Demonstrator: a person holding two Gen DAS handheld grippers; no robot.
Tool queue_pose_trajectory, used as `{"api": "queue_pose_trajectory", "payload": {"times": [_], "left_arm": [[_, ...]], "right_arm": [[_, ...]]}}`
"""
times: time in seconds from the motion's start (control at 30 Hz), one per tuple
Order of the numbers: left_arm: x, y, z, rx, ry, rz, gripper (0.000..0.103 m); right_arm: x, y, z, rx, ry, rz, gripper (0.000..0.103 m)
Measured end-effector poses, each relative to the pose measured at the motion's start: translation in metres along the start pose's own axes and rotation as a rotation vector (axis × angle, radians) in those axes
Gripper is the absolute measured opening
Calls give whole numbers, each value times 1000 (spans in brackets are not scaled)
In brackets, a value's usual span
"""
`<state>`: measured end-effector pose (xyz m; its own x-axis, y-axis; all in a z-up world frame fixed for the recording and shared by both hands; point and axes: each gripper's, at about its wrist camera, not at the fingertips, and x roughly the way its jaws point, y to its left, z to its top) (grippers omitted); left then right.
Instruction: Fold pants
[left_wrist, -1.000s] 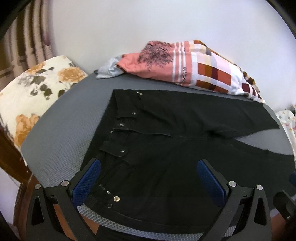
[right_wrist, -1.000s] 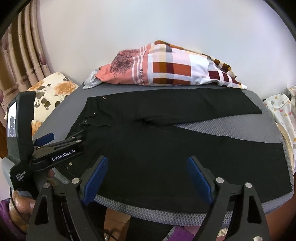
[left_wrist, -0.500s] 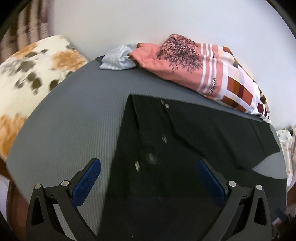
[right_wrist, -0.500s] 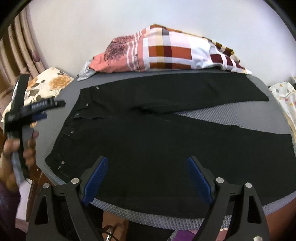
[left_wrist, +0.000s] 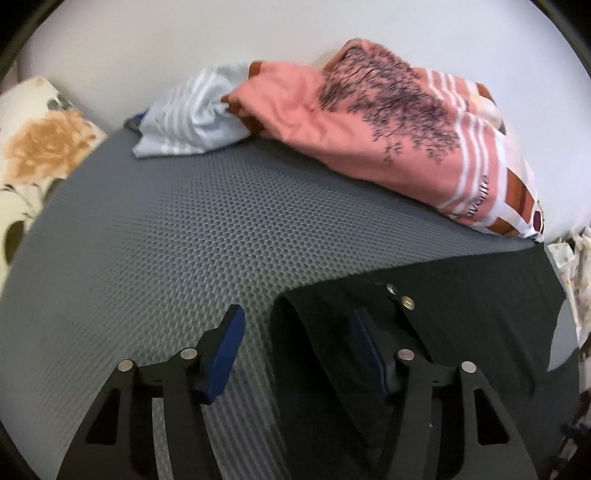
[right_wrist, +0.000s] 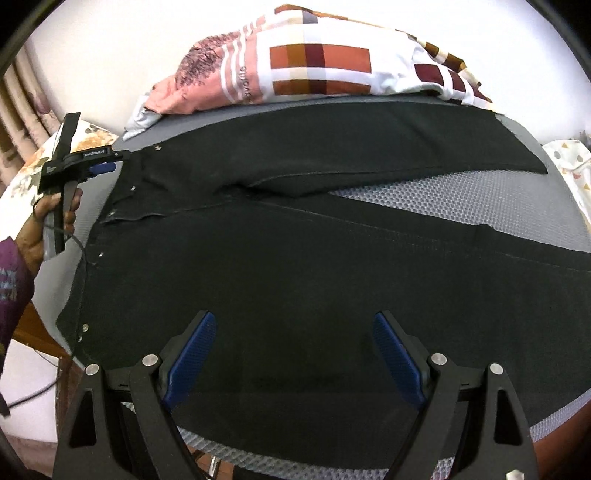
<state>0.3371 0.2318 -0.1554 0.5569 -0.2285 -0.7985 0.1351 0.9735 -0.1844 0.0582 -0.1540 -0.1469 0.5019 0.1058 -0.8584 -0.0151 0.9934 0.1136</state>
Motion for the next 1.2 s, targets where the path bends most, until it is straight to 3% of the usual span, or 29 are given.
{"api": "queue_pose_trajectory", "payload": {"times": [0.17, 0.23, 0.3, 0.43, 0.53, 0.63, 0.8, 0.93, 1.1, 1.13, 1.17, 1.2], "left_arm": [[21, 0, 6, 6, 44, -107, 60], [24, -5, 6, 19, 55, -97, 49], [25, -11, 6, 28, 69, -65, 27], [6, -30, 0, 75, 2, 0, 17], [-29, -41, -8, 77, -116, -1, 17], [-74, -57, -25, 114, -251, -68, 17], [-135, -77, -74, 157, -369, -141, 16], [-161, -95, -117, 144, -371, -175, 16], [-172, -110, -152, 124, -342, -193, 16], [-172, -111, -155, 114, -328, -200, 16], [-171, -111, -158, 108, -316, -203, 16], [-170, -112, -159, 106, -308, -201, 16]], "right_arm": [[9, -5, 4, 10, 17, -17, 85], [12, -6, 5, 14, 25, -22, 85], [15, -7, 6, 15, 29, -23, 85], [14, -7, 19, 11, 6, -7, 85], [13, -23, 47, 89, -21, 99, 85], [19, -51, 89, 239, -33, 293, 85], [55, -81, 163, 418, 21, 562, 85], [90, -88, 204, 460, 65, 589, 86], [138, -109, 214, 630, 158, 601, 83], [145, -113, 214, 646, 158, 604, 64], [149, -115, 215, 636, 161, 599, 26], [153, -114, 216, 600, 176, 572, 10]]}}
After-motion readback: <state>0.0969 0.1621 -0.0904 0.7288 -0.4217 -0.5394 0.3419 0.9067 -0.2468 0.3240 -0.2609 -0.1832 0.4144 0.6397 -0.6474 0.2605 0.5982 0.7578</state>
